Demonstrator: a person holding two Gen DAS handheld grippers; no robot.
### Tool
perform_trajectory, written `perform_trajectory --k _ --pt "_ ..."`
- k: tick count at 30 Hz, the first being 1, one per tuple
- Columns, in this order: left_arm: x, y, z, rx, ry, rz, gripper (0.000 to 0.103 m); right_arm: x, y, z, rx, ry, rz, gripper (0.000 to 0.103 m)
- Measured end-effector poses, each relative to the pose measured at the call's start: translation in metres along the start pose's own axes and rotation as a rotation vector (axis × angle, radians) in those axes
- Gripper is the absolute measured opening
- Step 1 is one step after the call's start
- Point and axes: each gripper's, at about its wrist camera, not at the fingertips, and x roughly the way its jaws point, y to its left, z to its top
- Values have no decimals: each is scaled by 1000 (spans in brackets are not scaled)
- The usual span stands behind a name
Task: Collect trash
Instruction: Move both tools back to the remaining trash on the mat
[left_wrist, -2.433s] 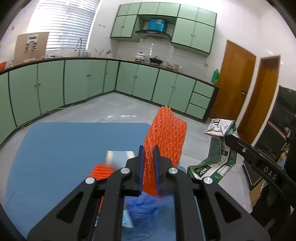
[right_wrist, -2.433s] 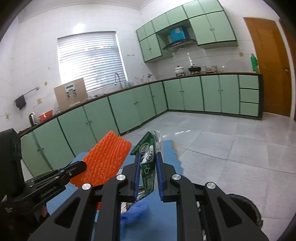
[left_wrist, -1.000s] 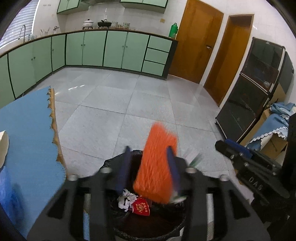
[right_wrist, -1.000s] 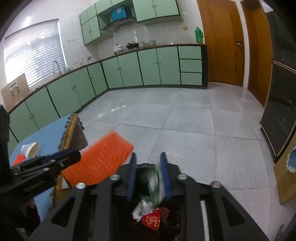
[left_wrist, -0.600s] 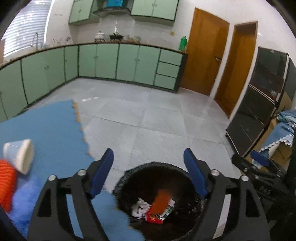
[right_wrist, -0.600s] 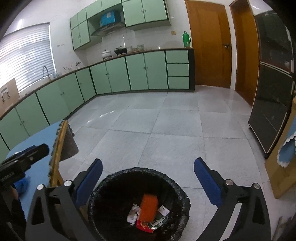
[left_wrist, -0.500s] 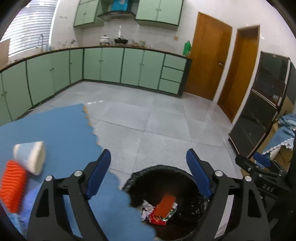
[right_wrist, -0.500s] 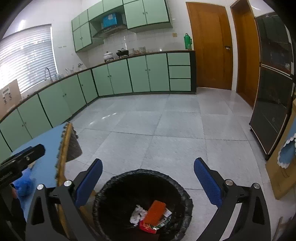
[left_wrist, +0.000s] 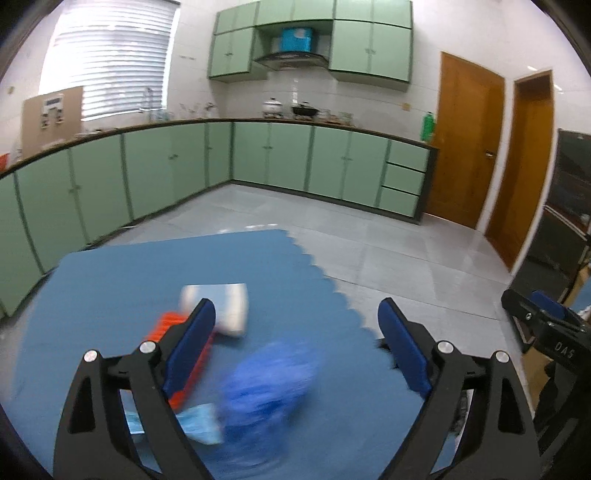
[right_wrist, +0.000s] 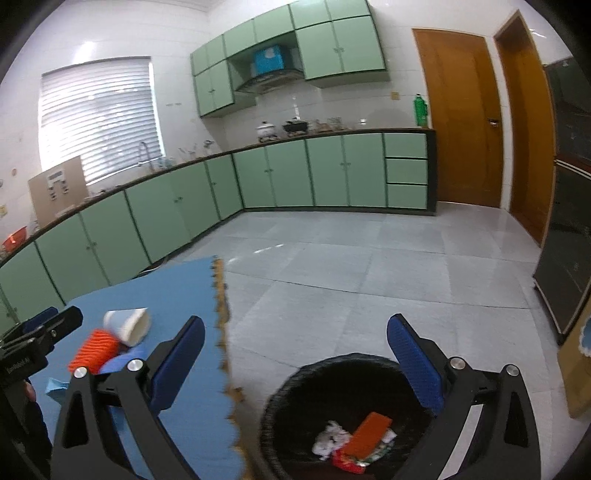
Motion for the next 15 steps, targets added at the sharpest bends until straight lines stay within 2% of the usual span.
perform_trajectory --k 8,15 --pt "-29 66 -16 -47 -14 148 87 12 73 -21 -53 13 76 97" --pt "-41 102 -32 -70 -1 207 87 33 128 -41 -122 43 131 97"
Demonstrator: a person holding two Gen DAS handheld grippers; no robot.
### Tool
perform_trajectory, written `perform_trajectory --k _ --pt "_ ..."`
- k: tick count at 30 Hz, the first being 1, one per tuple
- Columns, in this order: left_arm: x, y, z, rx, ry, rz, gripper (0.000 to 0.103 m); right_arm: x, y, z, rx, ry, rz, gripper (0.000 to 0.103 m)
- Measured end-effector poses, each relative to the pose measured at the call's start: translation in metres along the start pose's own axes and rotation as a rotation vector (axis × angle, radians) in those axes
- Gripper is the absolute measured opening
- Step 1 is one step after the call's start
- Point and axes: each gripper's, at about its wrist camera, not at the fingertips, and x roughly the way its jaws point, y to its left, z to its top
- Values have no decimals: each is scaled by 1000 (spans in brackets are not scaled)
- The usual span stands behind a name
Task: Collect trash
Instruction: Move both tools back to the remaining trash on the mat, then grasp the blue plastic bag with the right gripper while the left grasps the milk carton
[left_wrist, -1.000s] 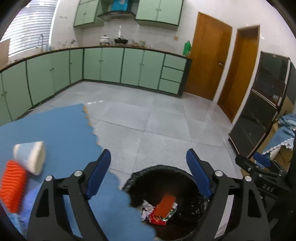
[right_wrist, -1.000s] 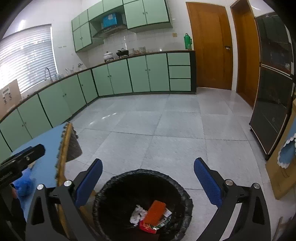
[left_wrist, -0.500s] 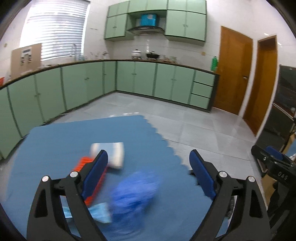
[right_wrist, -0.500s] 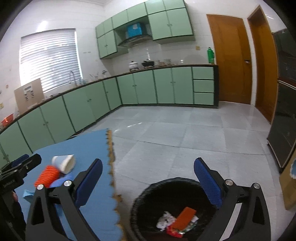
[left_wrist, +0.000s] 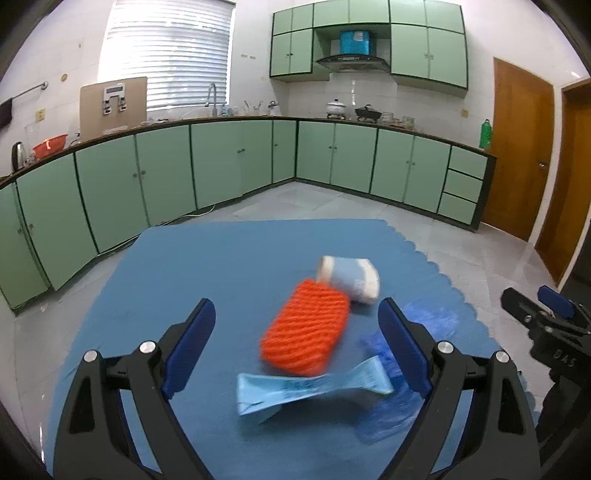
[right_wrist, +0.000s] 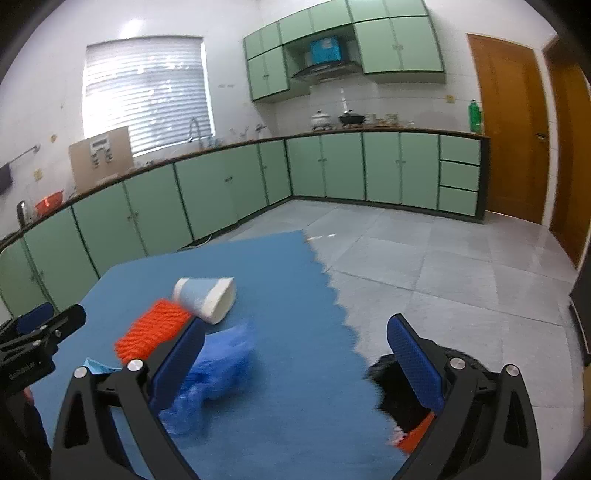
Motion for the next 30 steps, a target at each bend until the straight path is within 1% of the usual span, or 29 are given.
perform_trajectory --k 3,7,14,19,23,25,27,28,29,30 --pt "2 13 -5 -9 4 13 87 14 16 -6 -23 24 16 97" --pt "7 23 -13 -20 22 22 87 33 26 -12 -32 72 22 96" --pt "13 28 -24 -15 51 12 87 53 34 -24 -55 145 8 92" --pt "15 27 -29 -9 66 -2 87 58 38 -26 -70 164 19 86" --pt "16 30 -32 -12 76 -7 87 62 41 -27 -77 185 51 72" --pt "16 31 -34 -14 81 -7 87 64 43 -27 -77 197 76 63" --pt "16 32 -35 -14 85 -7 87 65 45 -28 -77 204 99 49" --pt "16 32 -35 -13 86 -8 87 65 47 -28 -78 207 114 45" --pt "15 33 -36 -11 88 -9 87 65 48 -29 -78 210 126 36" --pt "15 32 -37 -10 90 -10 87 65 49 -29 -82 212 133 32"
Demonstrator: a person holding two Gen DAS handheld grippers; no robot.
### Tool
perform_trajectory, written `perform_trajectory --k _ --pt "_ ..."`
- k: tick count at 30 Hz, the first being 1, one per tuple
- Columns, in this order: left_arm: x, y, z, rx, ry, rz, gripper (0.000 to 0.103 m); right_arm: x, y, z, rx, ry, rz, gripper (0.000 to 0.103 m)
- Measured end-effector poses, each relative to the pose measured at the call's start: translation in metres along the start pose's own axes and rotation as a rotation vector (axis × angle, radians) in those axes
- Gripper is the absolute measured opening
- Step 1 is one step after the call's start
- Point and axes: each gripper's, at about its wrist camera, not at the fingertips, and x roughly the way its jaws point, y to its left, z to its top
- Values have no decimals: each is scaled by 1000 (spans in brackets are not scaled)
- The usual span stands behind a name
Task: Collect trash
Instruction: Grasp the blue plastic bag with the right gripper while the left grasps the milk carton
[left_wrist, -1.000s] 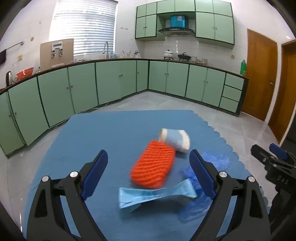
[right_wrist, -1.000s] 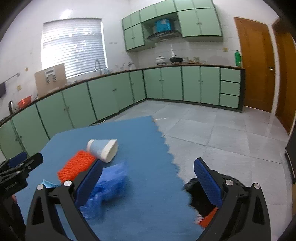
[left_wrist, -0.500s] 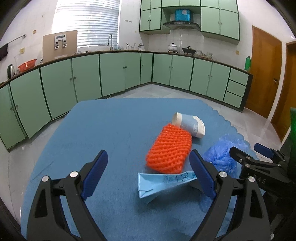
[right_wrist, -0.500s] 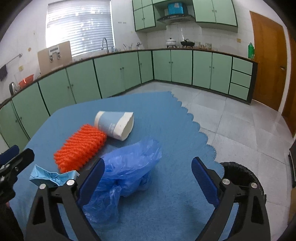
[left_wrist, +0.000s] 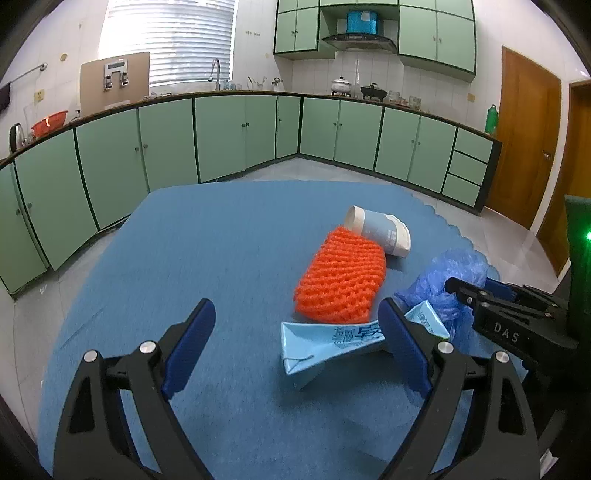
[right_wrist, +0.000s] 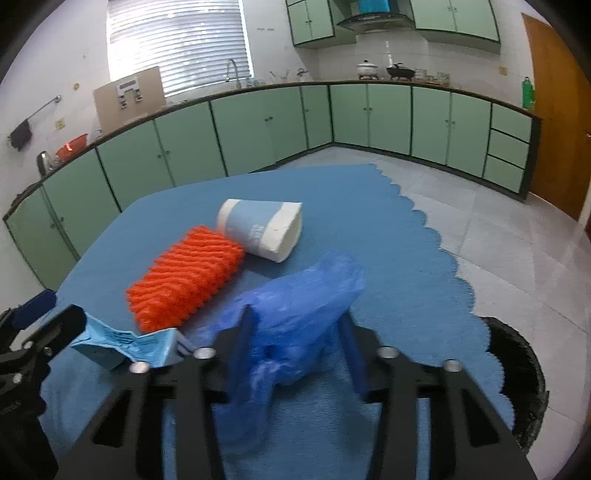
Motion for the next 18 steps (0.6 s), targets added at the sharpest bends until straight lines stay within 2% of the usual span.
perform_trajectory --k 4,7,18 --pt "-1 -1 -2 7 6 -5 87 -1 0 -1 -1 -10 5 23" --pt "1 -2 -4 12 14 -5 87 -3 -4 0 12 -12 31 7" --pt "1 -1 -11 20 46 -5 87 -25 -11 4 10 -59 -2 5"
